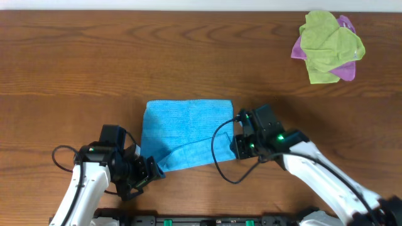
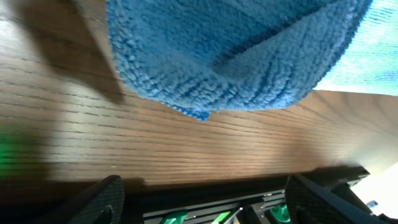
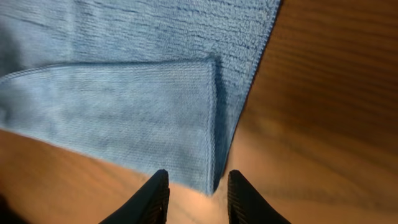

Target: Fold the cloth

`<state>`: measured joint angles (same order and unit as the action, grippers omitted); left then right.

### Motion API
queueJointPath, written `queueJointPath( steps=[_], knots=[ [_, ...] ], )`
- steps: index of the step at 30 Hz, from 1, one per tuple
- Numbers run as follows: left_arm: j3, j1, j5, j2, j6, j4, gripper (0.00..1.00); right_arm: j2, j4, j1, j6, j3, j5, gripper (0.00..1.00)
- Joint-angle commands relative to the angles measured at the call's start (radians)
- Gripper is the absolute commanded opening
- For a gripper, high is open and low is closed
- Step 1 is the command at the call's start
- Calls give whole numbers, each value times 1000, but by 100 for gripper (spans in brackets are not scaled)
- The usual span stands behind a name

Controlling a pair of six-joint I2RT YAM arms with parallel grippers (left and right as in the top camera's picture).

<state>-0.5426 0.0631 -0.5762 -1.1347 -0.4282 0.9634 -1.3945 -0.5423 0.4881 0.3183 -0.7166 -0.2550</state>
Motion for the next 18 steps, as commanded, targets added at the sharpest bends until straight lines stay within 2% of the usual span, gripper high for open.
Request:
queueJointPath(
  steps=[1,8,18],
  knots=[
    [1,-4,-28,6,-10,1,84,-62,37,-5,-28,9,-8,31],
    [1,-4,-74,6,2,-3,84,-135,100,-5,-28,9,-13,31],
    [1,-4,-105,6,1,-17,85,-146,143,-5,-28,9,-15,31]
  ],
)
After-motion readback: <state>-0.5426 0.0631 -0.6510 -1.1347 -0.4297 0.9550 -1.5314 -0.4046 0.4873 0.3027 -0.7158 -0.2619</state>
